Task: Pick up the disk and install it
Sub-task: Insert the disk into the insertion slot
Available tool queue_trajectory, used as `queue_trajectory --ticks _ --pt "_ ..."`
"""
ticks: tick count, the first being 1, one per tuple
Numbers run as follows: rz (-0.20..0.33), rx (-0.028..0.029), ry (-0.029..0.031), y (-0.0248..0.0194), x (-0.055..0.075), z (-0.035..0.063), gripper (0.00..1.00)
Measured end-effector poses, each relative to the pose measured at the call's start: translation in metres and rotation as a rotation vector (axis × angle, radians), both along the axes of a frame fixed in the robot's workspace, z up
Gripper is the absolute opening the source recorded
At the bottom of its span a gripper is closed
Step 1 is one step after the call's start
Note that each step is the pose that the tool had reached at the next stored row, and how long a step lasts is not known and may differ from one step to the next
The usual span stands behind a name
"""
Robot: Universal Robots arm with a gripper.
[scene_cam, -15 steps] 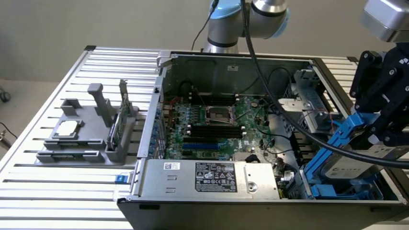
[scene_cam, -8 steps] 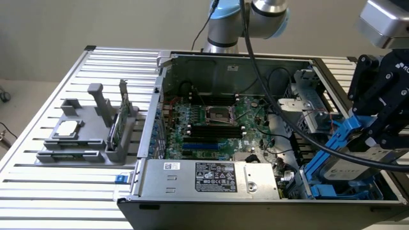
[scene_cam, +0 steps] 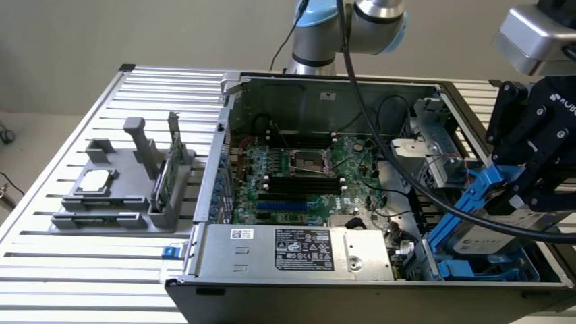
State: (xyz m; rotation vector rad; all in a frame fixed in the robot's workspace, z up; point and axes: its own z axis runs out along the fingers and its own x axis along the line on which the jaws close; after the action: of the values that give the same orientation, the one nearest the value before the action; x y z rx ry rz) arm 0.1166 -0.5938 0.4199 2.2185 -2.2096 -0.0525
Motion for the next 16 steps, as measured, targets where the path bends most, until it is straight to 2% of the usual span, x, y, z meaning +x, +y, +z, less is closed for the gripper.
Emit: queue_trajectory --ticks 9,16 --pt "0.000 0.0001 0.0000 0.0007 0.000 -0.0082 0.32" --pt "0.000 0.0001 0.0000 0.0007 0.000 -0.0183 0.32"
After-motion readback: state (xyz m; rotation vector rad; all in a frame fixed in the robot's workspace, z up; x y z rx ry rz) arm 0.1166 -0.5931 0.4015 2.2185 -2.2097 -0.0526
